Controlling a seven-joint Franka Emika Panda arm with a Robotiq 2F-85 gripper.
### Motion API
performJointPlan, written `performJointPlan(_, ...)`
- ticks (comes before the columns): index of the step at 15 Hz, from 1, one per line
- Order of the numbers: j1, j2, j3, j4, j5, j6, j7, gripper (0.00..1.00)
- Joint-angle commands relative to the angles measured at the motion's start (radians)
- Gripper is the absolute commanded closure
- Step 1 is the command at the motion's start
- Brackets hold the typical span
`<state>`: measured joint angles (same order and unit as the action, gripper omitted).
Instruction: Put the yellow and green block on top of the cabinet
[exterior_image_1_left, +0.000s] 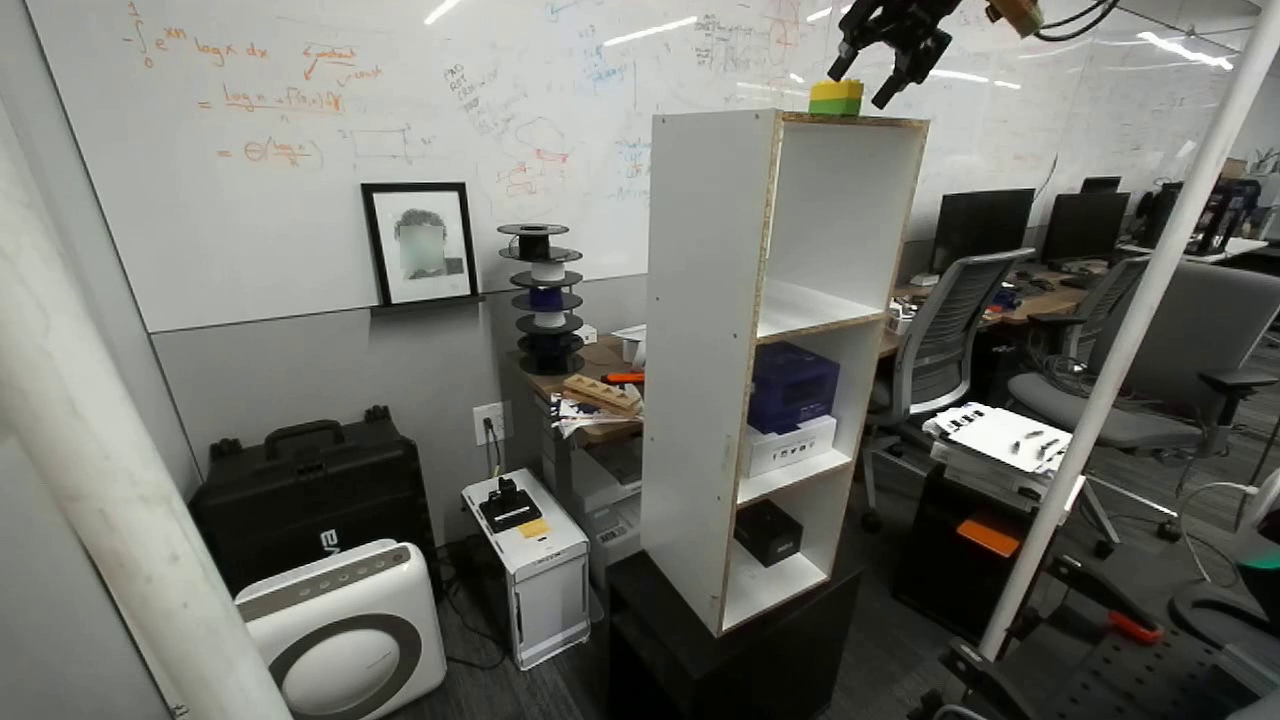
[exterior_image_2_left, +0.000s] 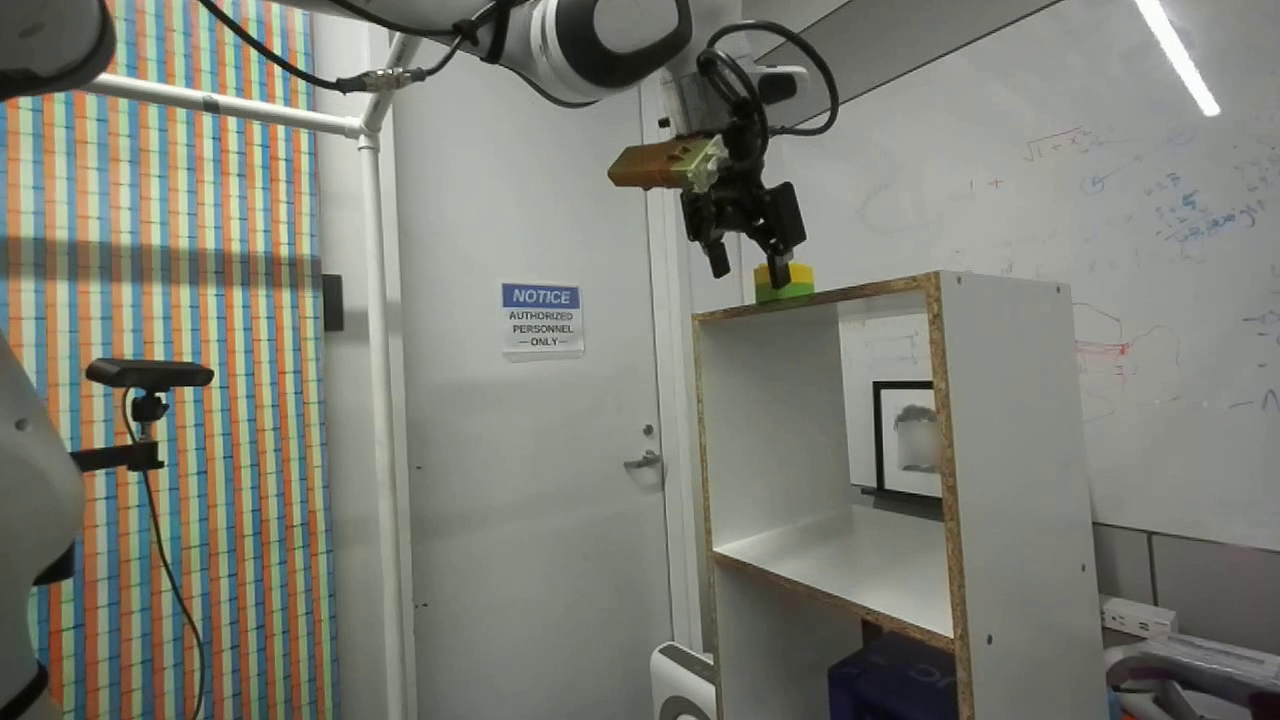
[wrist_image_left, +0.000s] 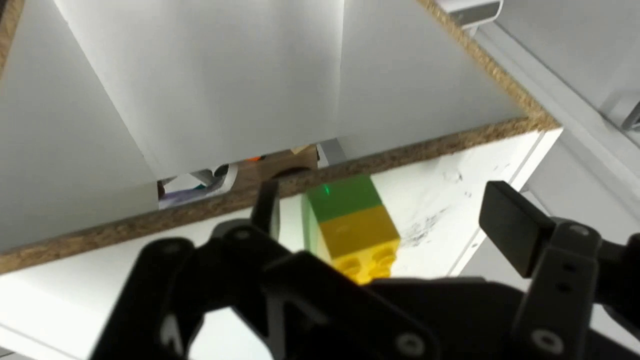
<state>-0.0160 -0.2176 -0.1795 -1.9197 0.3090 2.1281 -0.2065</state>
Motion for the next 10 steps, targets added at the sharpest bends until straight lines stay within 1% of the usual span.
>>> performJointPlan(1, -0.025, -0.084, 0.017, -0.044, -0.059, -0.202, 0.019, 0.00)
performJointPlan(4, -0.040, -0.151, 0.015, -0.103, -0.128, -0.432, 0.009, 0.00)
performJointPlan(6, -0.053, -0.204, 0.017, -0.165, -0.190, -0.537, -0.008, 0.00)
performJointPlan(8, -0.064, -0.255, 0.014, -0.243, -0.259, -0.598, -0.033, 0.00)
performJointPlan(9, -0.074, -0.289, 0.004, -0.292, -0.288, -0.604, -0.046, 0.00)
performJointPlan(10, -0.058, -0.205, 0.005, -0.200, -0.244, -0.591, -0.019, 0.00)
